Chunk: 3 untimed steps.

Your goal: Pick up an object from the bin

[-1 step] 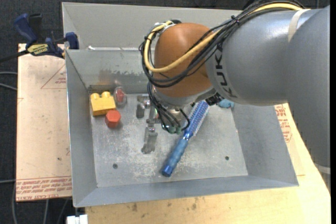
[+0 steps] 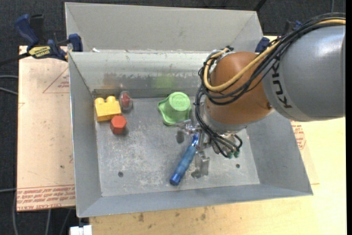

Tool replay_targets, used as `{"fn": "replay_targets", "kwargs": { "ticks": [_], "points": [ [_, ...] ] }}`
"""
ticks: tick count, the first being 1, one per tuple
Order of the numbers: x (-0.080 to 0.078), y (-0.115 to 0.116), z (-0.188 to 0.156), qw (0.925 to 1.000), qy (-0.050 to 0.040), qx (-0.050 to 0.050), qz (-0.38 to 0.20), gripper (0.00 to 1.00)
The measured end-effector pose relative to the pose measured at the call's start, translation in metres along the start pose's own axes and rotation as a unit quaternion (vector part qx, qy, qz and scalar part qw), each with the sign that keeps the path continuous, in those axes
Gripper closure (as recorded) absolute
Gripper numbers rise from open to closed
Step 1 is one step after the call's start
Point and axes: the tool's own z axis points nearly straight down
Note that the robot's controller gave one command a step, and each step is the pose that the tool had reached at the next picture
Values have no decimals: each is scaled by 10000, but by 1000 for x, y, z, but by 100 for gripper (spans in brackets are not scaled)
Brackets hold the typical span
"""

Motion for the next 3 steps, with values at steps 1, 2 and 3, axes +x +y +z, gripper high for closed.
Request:
{"fn": "replay_targets", "kwargs": {
  "ticks": [1, 2, 3],
  "points": [
    [-6, -2, 68, 9720, -10, -15, -2351, 0],
    [-7, -3, 66, 9721, -23, -11, -2344, 100],
    [-21, -12, -74, 9689, -72, 12, -2473, 100]
  ]
}}
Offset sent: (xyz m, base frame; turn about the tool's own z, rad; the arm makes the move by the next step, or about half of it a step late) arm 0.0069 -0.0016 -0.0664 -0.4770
